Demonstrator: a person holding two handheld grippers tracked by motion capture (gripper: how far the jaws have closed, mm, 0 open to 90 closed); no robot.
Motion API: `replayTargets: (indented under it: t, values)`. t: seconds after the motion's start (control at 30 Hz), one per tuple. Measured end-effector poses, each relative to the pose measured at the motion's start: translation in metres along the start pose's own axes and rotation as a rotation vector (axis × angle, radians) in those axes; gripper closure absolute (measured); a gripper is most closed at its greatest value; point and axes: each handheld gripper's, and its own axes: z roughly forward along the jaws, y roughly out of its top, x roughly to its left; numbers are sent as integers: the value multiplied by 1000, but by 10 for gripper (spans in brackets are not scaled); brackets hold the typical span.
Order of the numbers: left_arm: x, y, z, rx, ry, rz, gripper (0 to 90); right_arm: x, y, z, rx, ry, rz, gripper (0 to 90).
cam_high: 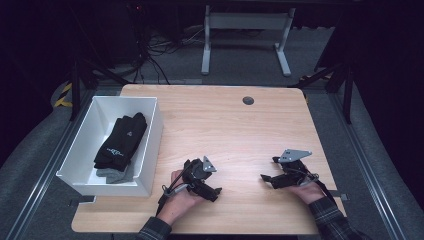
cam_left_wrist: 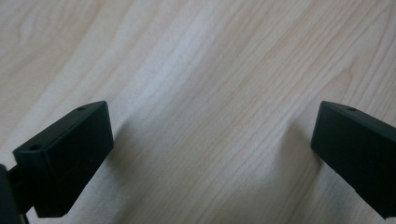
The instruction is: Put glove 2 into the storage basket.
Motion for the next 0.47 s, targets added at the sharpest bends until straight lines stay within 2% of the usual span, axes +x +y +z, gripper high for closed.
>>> replayTargets:
  t: [0.13,0.47]
  values:
    - [1,-8,1,-68,-12,10,0,0,0,0,0,0,0,146]
    - [1,-8,1,-71,-12,16,0,0,0,0,0,0,0,146]
